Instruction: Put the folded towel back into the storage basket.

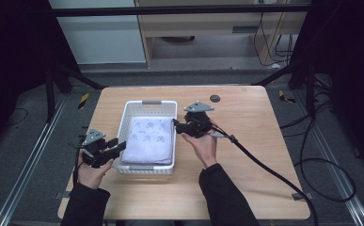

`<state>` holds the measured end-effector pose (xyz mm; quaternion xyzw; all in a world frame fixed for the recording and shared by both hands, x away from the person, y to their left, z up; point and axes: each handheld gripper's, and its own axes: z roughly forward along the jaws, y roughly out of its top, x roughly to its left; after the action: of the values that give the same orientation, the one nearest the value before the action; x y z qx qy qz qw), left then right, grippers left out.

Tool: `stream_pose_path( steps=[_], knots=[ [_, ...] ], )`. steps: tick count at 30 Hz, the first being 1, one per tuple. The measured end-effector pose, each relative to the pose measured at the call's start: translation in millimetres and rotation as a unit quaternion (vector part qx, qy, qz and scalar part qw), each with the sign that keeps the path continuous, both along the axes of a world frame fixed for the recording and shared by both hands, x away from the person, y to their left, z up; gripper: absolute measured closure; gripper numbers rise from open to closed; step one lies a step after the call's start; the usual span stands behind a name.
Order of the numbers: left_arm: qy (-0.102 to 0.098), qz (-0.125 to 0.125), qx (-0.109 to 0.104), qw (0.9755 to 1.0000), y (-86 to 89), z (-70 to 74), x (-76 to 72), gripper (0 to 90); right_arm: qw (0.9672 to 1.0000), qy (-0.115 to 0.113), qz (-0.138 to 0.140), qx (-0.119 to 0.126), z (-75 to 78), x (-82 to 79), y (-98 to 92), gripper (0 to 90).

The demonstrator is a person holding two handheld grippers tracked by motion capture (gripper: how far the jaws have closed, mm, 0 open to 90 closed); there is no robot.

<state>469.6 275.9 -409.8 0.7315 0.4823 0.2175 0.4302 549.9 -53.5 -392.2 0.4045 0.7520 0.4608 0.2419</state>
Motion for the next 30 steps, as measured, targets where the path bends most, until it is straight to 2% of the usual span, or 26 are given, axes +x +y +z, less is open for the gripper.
stream_pose_path(
  steps=[1, 4, 5, 6, 7, 8, 11, 15, 17, 18, 19, 20, 21, 22, 25, 26, 27, 28, 30],
  knots=[
    [-0.005, 0.002, -0.001, 1.0, 2.2, 1.4, -1.3, 53.1, 1.0, -0.002, -0.002, 0.007, 3.2, -5.2, -15.1, 27.8],
    [-0.01, 0.003, 0.001, 0.9999, 4.3, 2.0, -2.0, 46.9, 0.9999, -0.006, -0.008, 0.011, 7.0, -15.1, -37.7, 24.1],
    [-0.012, 0.003, 0.005, 0.9999, 5.6, 2.1, -2.1, 46.9, 0.9999, -0.006, -0.008, 0.011, 7.0, -15.1, -37.7, 24.1],
    [-0.013, 0.004, 0.006, 0.9999, 7.6, 2.0, -2.2, 43.3, 0.9998, -0.008, -0.01, 0.017, 7.5, -22.3, -52.5, 22.1],
    [-0.013, 0.004, 0.006, 0.9999, 7.6, 2.0, -2.2, 42.1, 0.9998, -0.008, -0.01, 0.017, 7.5, -22.3, -52.5, 22.1],
    [-0.013, 0.007, 0.011, 0.9998, 10.6, 1.7, -2.2, 40.6, 0.9997, -0.008, -0.01, 0.022, 5.8, -29.3, -67.4, 20.6],
    [-0.015, 0.011, 0.016, 0.9997, 15.3, 1.3, -2.0, 37.4, 0.9995, -0.004, -0.014, 0.027, 0.8, -39.1, -89.8, 19.1],
    [-0.013, 0.017, 0.018, 0.9996, 21.3, -1.1, -1.1, 35.0, 0.9991, 0.001, -0.016, 0.039, -9.5, -50.8, -118.8, 18.0],
    [-0.011, 0.016, 0.022, 0.9996, 22.9, -2.0, -0.7, 34.8, 0.999, 0.003, -0.018, 0.041, -12.6, -53.4, -125.8, 17.8],
    [-0.01, 0.016, 0.027, 0.9995, 25.9, -4.1, 0.0, 33.2, 0.9988, 0.006, -0.023, 0.043, -20.1, -58.8, -141.6, 17.3],
    [-0.01, 0.016, 0.027, 0.9995, 25.9, -4.1, 0.0, 33.1, 0.9988, 0.006, -0.023, 0.043, -20.1, -58.8, -141.6, 17.3],
    [-0.011, 0.02, 0.028, 0.9994, 29.2, -5.6, 0.6, 32.8, 0.9985, 0.007, -0.026, 0.048, -26.6, -63.2, -153.6, 17.1],
    [-0.011, 0.02, 0.028, 0.9994, 29.2, -5.6, 0.6, 32.4, 0.9985, 0.007, -0.026, 0.048, -26.6, -63.2, -153.6, 17.1],
    [-0.012, 0.024, 0.027, 0.9993, 32.9, -6.6, 1.1, 32.2, 0.9981, 0.01, -0.031, 0.053, -35.7, -68.3, -168.9, 16.7],
    [-0.013, 0.029, 0.033, 0.9989, 39.0, -7.7, 1.2, 32.3, 0.9977, 0.013, -0.037, 0.056, -42.3, -72.3, -180.3, 16.4],
    [-0.013, 0.036, 0.034, 0.9987, 44.3, -9.8, 0.9, 32.4, 0.9974, 0.012, -0.042, 0.058, -49.7, -77.3, -193.4, 16.1],
    [-0.013, 0.036, 0.034, 0.9987, 44.3, -9.8, 0.9, 32.4, 0.9974, 0.012, -0.042, 0.058, -49.7, -77.3, -193.4, 16.1],
    [-0.013, 0.04, 0.041, 0.9983, 50.7, -13.0, -0.1, 32.6, 0.9971, 0.009, -0.046, 0.059, -56.1, -81.4, -204.1, 15.9],
    [-0.012, 0.043, 0.043, 0.9981, 53.9, -15.3, -0.3, 32.7, 0.997, 0.008, -0.048, 0.061, -58.4, -83.1, -207.7, 15.8]
  ],
)
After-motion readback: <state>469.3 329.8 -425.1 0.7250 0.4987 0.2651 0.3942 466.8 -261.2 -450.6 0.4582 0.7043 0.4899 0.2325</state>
